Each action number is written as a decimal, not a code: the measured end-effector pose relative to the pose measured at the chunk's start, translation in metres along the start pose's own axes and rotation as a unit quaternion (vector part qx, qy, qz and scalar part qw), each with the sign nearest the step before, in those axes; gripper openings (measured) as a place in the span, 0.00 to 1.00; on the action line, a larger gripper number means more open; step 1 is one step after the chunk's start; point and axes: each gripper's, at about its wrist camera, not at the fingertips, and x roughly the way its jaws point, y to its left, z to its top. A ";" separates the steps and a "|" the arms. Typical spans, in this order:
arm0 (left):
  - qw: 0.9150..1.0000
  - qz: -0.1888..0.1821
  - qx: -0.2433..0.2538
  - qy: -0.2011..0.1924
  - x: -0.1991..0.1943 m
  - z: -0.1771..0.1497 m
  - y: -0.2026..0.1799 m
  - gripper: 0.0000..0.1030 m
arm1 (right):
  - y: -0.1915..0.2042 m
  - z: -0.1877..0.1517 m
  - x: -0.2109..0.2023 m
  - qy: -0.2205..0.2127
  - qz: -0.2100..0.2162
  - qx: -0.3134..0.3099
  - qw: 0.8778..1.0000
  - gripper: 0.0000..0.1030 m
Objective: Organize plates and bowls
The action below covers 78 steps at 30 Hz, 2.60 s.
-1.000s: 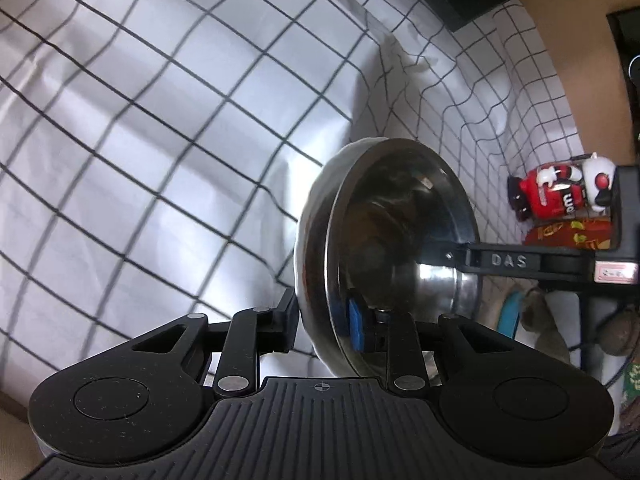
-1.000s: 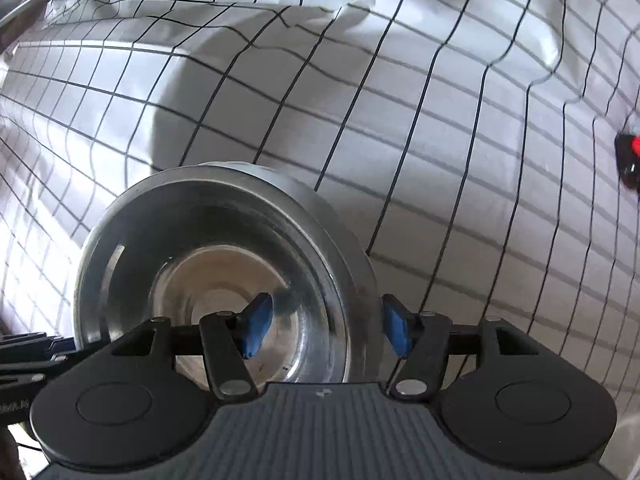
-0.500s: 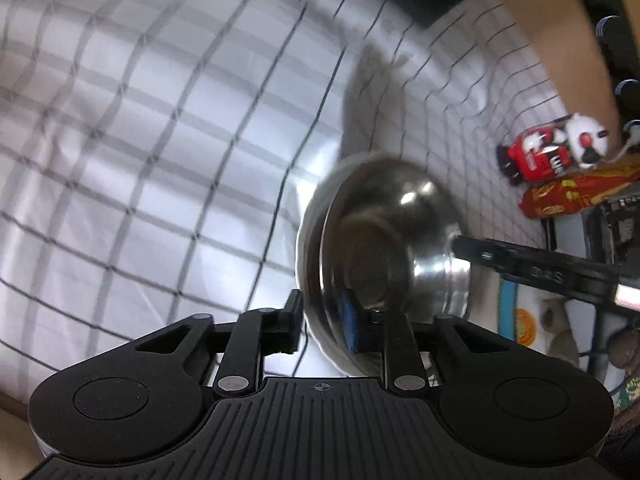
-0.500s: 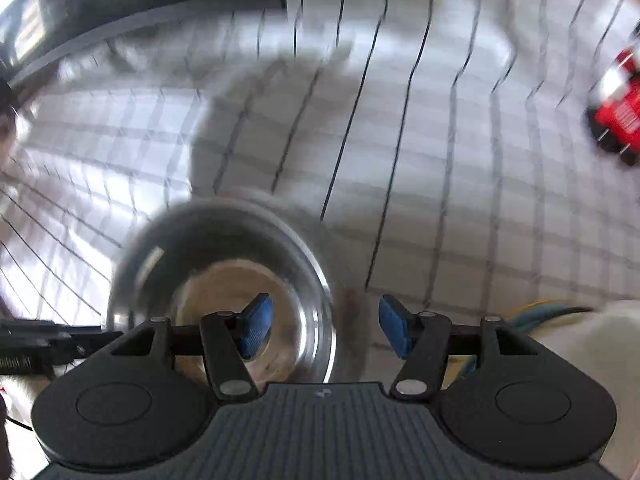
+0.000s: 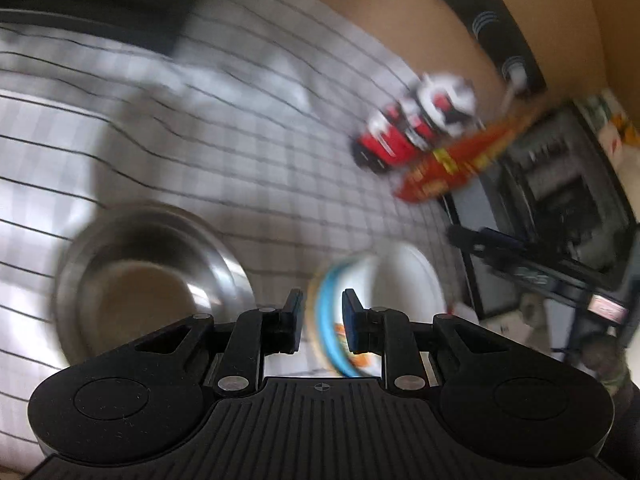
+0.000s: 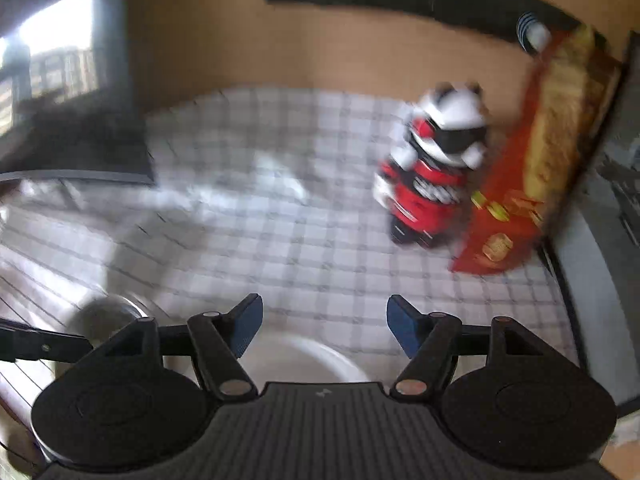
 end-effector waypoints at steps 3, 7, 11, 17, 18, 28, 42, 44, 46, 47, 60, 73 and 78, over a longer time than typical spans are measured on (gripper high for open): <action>1.000 0.026 -0.003 0.011 0.025 -0.009 -0.027 0.23 | -0.027 -0.026 0.017 0.025 0.036 -0.016 0.999 0.67; 0.995 0.095 -0.006 -0.004 0.041 -0.014 -0.052 0.23 | -0.042 -0.038 0.044 0.044 0.104 -0.030 0.993 0.65; 0.987 0.161 -0.012 -0.005 0.057 -0.016 -0.058 0.24 | -0.051 -0.043 0.064 0.038 0.117 -0.053 0.991 0.63; 0.983 0.178 -0.042 0.011 0.083 -0.014 -0.051 0.32 | -0.069 -0.049 0.084 0.057 0.142 -0.035 0.988 0.64; 0.983 0.179 -0.045 0.012 0.087 -0.013 -0.048 0.33 | -0.071 -0.050 0.087 0.066 0.148 -0.026 0.987 0.64; 0.985 0.154 -0.073 0.027 0.117 -0.022 -0.029 0.35 | -0.067 -0.073 0.118 0.164 0.268 0.068 0.947 0.64; 0.987 0.107 -0.117 0.038 0.099 -0.054 -0.015 0.43 | -0.037 -0.086 0.109 0.189 0.276 0.028 0.942 0.69; 0.985 0.119 -0.118 0.051 0.091 -0.064 -0.016 0.43 | -0.031 -0.093 0.103 0.196 0.287 0.025 0.937 0.70; 0.984 0.121 -0.118 0.053 0.083 -0.074 -0.014 0.42 | -0.025 -0.101 0.098 0.198 0.299 0.020 0.933 0.71; 0.984 0.118 -0.119 0.052 0.079 -0.079 -0.012 0.40 | -0.023 -0.103 0.096 0.195 0.302 0.019 0.933 0.72; 0.982 0.114 -0.141 0.052 0.082 -0.070 -0.004 0.38 | -0.027 -0.096 0.104 0.210 0.302 0.053 0.928 0.72; 0.980 0.128 -0.150 0.035 0.071 -0.059 0.014 0.37 | 0.000 -0.076 0.115 0.200 0.299 0.034 0.932 0.72; 0.979 0.129 -0.153 0.042 0.071 -0.058 0.014 0.38 | 0.009 -0.069 0.100 0.138 0.221 -0.030 0.965 0.72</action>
